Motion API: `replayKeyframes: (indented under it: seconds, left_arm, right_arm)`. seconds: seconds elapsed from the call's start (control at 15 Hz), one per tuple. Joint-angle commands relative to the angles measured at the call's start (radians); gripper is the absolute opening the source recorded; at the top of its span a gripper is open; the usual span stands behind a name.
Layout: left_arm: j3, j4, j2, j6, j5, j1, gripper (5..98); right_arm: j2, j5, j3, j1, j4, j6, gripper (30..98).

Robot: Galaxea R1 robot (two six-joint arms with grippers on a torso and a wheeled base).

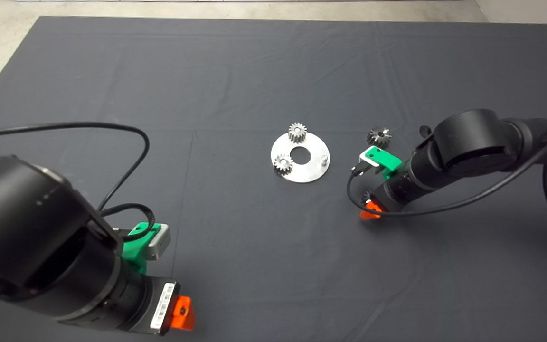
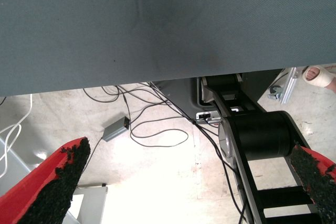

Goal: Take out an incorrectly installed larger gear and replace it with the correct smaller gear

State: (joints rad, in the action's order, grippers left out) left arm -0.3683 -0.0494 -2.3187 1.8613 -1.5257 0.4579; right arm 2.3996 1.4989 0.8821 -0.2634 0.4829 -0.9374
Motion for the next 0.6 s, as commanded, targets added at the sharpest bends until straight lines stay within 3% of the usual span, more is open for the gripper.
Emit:
replayKeyframes:
  seconds: [0.0,0.53]
  left_arm:
    - [0.019,0.019,0.002,0.003,-0.014,0.010,98.2]
    - [0.017,0.023,0.002,0.007,-0.014,0.010,98.2]
  right_arm:
    - [0.014,0.000,0.012,-0.011,0.037,-0.004,95.3]
    - [0.043,0.000,0.069,0.010,0.045,0.003,94.8]
